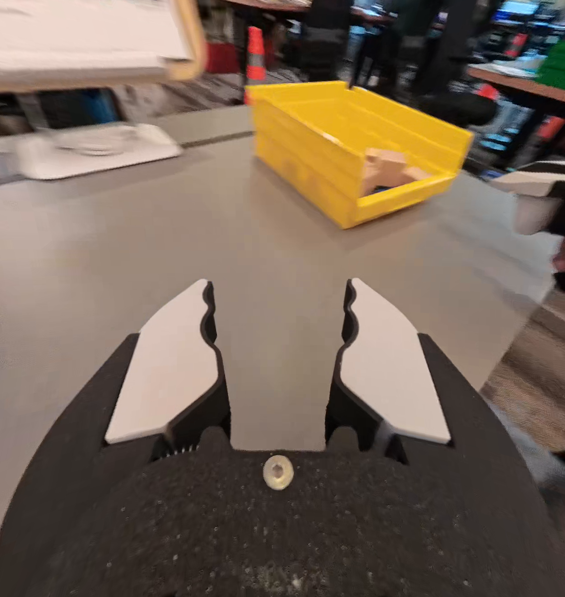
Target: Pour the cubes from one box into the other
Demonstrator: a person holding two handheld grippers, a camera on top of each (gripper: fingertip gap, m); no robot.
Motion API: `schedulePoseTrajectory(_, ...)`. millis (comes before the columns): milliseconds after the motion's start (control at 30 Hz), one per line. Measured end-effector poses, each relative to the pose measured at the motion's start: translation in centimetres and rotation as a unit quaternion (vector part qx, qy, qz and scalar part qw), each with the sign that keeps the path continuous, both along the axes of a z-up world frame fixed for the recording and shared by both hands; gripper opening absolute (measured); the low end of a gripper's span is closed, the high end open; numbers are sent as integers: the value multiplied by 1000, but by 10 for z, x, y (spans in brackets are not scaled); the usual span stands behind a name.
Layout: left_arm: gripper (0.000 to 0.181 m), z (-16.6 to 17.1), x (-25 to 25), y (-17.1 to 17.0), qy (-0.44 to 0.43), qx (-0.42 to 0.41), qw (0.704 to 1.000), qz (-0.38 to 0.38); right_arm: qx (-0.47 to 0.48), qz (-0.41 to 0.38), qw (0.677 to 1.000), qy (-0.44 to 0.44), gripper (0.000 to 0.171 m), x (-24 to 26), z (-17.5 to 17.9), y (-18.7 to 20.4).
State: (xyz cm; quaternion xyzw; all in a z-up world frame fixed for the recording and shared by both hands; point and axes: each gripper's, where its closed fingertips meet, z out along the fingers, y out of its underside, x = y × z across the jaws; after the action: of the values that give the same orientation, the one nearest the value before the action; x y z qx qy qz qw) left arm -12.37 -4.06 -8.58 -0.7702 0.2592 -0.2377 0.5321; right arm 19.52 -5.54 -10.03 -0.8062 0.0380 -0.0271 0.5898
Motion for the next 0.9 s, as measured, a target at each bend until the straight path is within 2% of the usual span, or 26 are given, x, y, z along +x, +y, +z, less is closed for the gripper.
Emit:
schedulePoseTrajectory(133,77,-36,126,35,28,-49,997,-43,-12,-18,1000,4,62,12,-8,6)
schedulePoseTrajectory(200,69,-40,162,59,30,-33,999,-31,-26,-19,999,5,64,12,-16,10)
schedulePoseTrajectory(300,59,-35,189,91,7,-22,1000,-5,-36,-26,999,0,65,18,-21,21)
schedulePoseTrajectory(433,29,-44,197,114,20,-42,999,19,-40,-57,997,20,64,37,-23,46)
schedulePoseTrajectory(567,15,-46,184,125,74,-14,994,78,-53,-52,997,27,56,39,-34,63)
schedulePoseTrajectory(667,9,-45,173,126,60,-29,991,115,-43,-62,997,33,50,38,-31,68)
schedulePoseTrajectory(800,4,-44,160,118,59,-28,991,120,-33,-57,997,51,19,22,-29,74)
schedulePoseTrajectory(833,4,-43,157,115,59,-25,991,115,-30,-49,997,53,17,16,-26,75)
schedulePoseTrajectory(867,4,-42,153,112,61,-21,991,115,-27,-59,996,57,15,14,-22,75)
schedulePoseTrajectory(900,4,-40,147,110,61,-18,991,118,-42,-78,995,55,3,13,-22,72)
